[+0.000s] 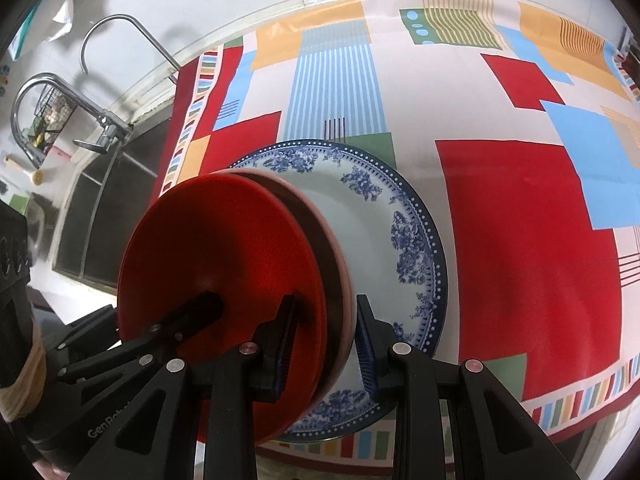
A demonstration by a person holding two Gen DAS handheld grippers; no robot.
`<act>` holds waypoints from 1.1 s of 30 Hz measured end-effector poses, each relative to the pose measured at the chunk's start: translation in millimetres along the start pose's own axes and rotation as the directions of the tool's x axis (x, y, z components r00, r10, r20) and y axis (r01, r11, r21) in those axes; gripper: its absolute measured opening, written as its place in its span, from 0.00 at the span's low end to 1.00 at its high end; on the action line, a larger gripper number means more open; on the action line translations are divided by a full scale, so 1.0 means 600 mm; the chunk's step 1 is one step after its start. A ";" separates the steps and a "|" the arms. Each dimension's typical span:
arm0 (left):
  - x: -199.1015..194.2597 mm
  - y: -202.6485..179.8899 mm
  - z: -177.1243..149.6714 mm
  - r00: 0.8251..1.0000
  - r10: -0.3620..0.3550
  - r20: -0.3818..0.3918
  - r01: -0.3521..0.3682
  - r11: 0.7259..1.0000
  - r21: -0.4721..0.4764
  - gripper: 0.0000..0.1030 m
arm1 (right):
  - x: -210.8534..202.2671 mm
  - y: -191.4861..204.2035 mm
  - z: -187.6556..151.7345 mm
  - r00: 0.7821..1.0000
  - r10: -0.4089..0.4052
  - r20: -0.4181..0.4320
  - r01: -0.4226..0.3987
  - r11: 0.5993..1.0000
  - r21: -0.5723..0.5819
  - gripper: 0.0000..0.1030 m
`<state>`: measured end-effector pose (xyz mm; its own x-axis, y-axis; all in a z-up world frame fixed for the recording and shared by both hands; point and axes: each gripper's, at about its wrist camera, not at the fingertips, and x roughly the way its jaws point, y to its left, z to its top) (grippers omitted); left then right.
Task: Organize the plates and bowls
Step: 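Lower the bowl stack onto the blue-and-white plate and open both grippers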
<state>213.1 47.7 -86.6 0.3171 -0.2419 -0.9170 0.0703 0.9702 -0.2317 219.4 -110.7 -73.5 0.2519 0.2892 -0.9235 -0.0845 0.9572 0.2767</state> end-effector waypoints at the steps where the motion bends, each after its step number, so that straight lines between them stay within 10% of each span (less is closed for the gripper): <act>1: 0.000 0.000 0.001 1.000 -0.001 0.003 0.001 1.000 0.003 0.32 | 0.000 0.000 0.000 1.000 -0.004 0.004 0.004 1.000 -0.004 0.29; 14: -0.059 -0.002 -0.010 0.981 0.043 0.187 -0.049 0.998 0.032 0.54 | -0.038 0.016 -0.009 0.989 -0.059 0.133 0.066 0.997 -0.050 0.41; 22: -0.122 -0.025 -0.053 0.921 0.091 0.380 -0.128 0.989 0.073 0.78 | -0.124 0.004 -0.046 0.921 -0.141 0.364 0.150 0.989 0.005 0.71; 33: -0.178 -0.069 -0.157 0.821 0.165 0.546 -0.211 0.977 0.023 0.99 | -0.182 -0.029 -0.132 0.856 -0.166 0.490 0.196 0.981 -0.009 0.84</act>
<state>87.0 32.5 -9.6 0.7886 -0.0339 -0.6140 0.0233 0.9994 -0.0252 117.0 -159.5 1.4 0.7023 0.0921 -0.7059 -0.0422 0.9952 0.0879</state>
